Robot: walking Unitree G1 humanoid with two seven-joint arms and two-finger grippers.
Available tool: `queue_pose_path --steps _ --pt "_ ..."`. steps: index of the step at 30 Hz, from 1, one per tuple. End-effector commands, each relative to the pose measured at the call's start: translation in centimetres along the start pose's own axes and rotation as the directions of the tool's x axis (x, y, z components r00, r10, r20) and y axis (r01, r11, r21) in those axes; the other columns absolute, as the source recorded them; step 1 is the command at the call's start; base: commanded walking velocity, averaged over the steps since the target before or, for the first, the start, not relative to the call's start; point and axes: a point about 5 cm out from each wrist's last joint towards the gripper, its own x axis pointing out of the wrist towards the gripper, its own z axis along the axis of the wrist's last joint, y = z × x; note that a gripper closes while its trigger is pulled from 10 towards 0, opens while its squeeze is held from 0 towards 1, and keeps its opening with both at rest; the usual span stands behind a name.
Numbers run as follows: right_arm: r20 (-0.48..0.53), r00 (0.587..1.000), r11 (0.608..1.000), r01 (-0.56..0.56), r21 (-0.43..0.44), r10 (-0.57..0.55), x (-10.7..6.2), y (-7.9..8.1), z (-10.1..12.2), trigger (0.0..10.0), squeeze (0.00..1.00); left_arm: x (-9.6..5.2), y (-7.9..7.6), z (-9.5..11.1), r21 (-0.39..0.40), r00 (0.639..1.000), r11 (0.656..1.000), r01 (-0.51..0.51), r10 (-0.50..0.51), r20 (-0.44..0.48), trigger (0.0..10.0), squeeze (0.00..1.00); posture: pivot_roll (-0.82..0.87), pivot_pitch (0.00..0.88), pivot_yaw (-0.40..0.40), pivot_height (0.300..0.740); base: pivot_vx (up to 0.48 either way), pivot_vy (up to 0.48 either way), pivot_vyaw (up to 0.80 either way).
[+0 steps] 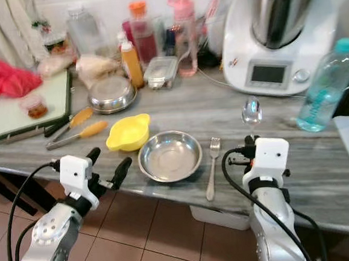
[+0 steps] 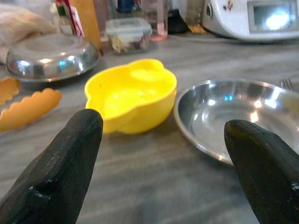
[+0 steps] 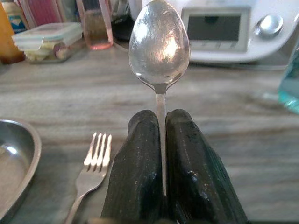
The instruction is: Setting the table
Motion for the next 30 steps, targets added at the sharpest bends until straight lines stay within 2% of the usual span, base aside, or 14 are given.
queue_pose_path --steps 1,6,14,18,25,30 --pt "0.000 1.000 1.000 0.005 0.020 -0.005 -0.1 0.0 0.2 10.0 0.00 -0.2 -0.4 0.3 0.008 0.999 0.999 0.043 -0.043 0.001 10.0 0.00 -0.06 0.033 0.065 0.740 0.000 0.000 0.00" --pt "-0.034 0.999 0.998 -0.001 0.056 0.003 -0.4 0.4 -0.2 10.0 0.00 -0.7 -0.8 0.2 0.019 0.989 0.989 0.145 -0.144 -0.039 10.0 0.00 -0.05 0.046 0.071 0.740 0.000 0.000 0.00" --pt "-0.141 0.990 0.990 0.021 0.138 -0.001 -1.4 0.4 -2.0 10.0 0.00 -1.1 -1.0 0.0 0.012 0.981 0.982 0.187 -0.186 -0.060 10.0 0.00 -0.06 0.058 0.080 0.740 0.000 0.000 0.00" --pt "-0.174 0.985 0.988 0.022 0.152 0.005 -1.7 0.4 -2.8 10.0 0.00 -1.2 -1.1 -0.1 0.009 0.977 0.979 0.203 -0.202 -0.068 10.0 0.00 -0.06 0.060 0.084 0.740 0.000 0.000 0.00" --pt "-0.217 0.976 0.979 0.032 0.199 0.012 -1.3 0.4 -3.5 10.0 0.00 -1.5 -1.5 -0.3 -0.012 0.957 0.961 0.276 -0.276 -0.089 10.0 0.00 -0.06 0.059 0.087 0.740 0.000 0.000 0.00" --pt "-0.222 0.974 0.971 0.001 0.238 0.054 -0.6 1.6 -3.4 10.0 0.00 -1.4 -1.8 0.1 -0.013 0.954 0.958 0.287 -0.287 -0.088 10.0 0.00 -0.05 0.056 0.086 0.740 0.000 0.000 0.00"
